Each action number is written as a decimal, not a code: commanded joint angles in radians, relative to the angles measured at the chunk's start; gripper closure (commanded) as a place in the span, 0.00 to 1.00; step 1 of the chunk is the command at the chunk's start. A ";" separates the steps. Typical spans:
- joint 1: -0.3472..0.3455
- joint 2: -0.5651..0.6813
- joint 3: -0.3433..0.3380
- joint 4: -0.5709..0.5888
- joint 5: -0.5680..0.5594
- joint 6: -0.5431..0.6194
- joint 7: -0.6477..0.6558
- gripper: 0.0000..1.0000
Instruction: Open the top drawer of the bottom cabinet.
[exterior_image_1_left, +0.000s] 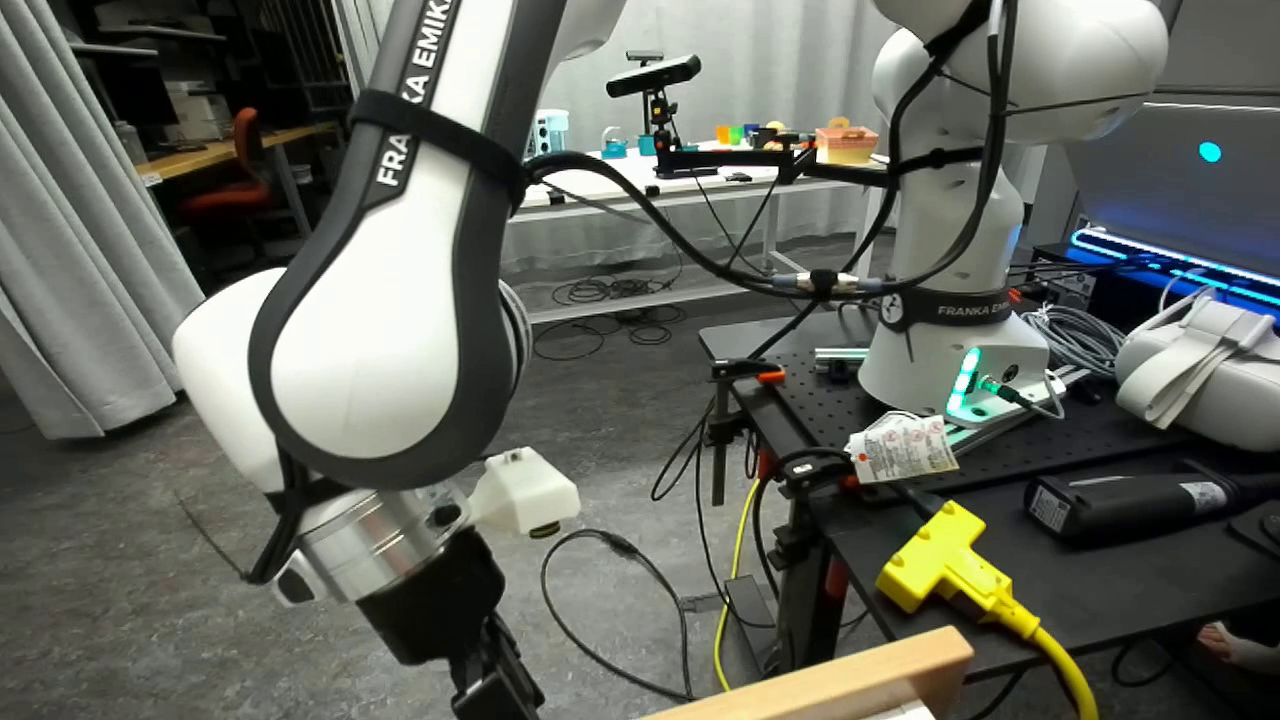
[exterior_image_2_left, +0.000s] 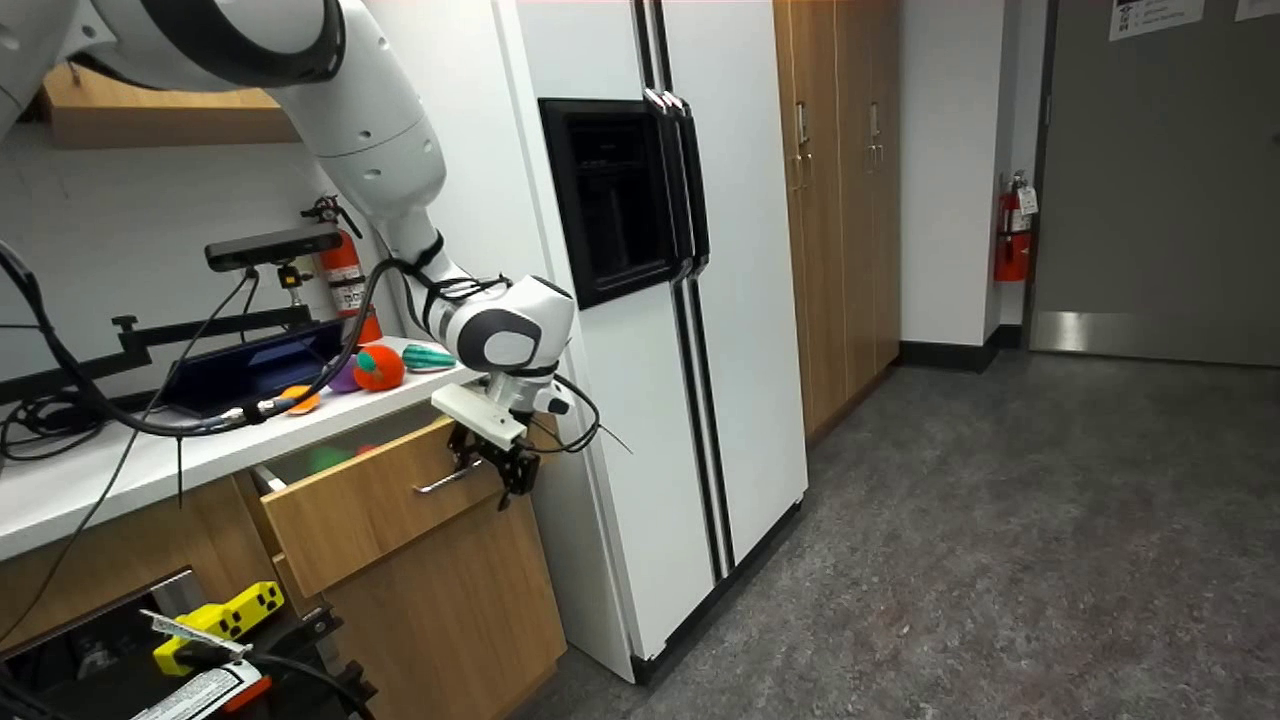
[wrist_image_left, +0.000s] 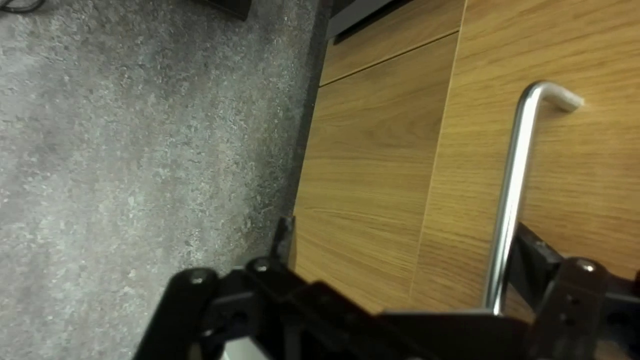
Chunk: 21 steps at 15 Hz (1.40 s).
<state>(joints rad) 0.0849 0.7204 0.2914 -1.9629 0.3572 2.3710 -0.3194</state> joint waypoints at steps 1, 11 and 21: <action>-0.036 -0.119 -0.002 -0.100 -0.001 0.017 0.024 0.00; -0.055 -0.213 -0.007 -0.151 -0.009 0.069 -0.033 0.00; -0.060 -0.181 0.002 -0.132 -0.039 0.107 -0.086 0.00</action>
<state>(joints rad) 0.0323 0.5371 0.2852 -2.0969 0.3264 2.4784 -0.4117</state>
